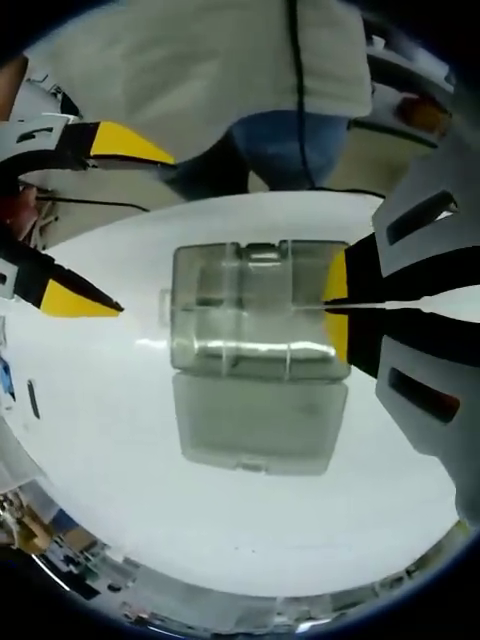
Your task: Insert the divider into the dual guide fixture by aligning both edges with the guide slots and pushing it downward to the bottom, including one-sided entry, uneven engagement, binding, and posture correction.
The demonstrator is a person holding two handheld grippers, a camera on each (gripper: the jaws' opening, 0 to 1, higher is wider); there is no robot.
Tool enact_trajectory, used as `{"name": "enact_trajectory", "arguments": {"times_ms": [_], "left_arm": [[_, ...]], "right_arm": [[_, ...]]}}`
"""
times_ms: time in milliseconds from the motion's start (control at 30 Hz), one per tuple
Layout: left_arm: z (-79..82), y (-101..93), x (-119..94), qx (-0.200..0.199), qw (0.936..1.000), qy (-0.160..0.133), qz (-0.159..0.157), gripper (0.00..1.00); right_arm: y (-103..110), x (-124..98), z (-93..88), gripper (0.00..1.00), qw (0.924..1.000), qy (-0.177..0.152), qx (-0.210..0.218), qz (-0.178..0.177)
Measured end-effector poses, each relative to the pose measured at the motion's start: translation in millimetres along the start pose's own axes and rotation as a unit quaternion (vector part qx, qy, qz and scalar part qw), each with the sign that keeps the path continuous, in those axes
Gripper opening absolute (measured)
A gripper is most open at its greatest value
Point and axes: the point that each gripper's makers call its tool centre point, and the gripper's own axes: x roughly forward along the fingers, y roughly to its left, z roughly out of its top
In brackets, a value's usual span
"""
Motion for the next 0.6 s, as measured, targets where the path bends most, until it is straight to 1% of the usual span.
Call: {"name": "enact_trajectory", "arguments": {"times_ms": [600], "left_arm": [[-0.2, -0.3, 4.0, 0.006, 1.0000, 0.008, -0.001, 0.00]], "right_arm": [[-0.5, -1.9, -1.8, 0.50, 1.0000, -0.001, 0.003, -0.004]]}}
